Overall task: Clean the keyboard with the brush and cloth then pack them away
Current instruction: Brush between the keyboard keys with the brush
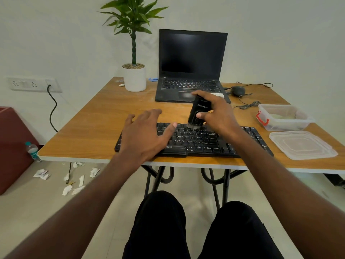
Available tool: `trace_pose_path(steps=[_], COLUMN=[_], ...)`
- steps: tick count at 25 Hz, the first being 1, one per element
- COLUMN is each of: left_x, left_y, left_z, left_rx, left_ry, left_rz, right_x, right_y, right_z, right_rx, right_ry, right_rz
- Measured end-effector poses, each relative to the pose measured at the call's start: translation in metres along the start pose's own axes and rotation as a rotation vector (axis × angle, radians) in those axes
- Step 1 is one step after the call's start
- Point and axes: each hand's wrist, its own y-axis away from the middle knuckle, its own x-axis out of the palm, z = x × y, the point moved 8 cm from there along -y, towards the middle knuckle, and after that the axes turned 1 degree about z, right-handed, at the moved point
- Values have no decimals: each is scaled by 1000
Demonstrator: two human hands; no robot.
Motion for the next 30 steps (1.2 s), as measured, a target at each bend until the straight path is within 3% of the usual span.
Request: trace_pose_path(steps=[3, 7, 10, 14, 18, 20, 23, 27, 30], left_x=[24, 31, 31, 30, 29, 27, 24, 39, 57], left_y=[8, 9, 11, 12, 12, 13, 9, 8, 11], left_z=[-18, -14, -16, -15, -16, -17, -30, -76, -89], left_rx=[12, -6, 3, -6, -2, -4, -6, 58, 93], left_ry=[-55, -108, -114, -116, -124, -125, -79, -24, -96], left_rz=[66, 48, 36, 26, 29, 33, 29, 37, 57], right_x=[-24, -27, -28, -68, -58, -53, -76, -80, -89], right_y=[5, 14, 21, 20, 13, 10, 9, 27, 34], right_z=[-12, -21, -19, -27, -33, -33, -34, -43, -61], right_rx=[2, 14, -40, 53, 65, 52, 78, 43, 64], right_ry=[220, -2, 124, 387, 61, 146, 355, 128, 185], right_rz=[-151, -125, -65, -178, -52, -15, -156, -166, -139])
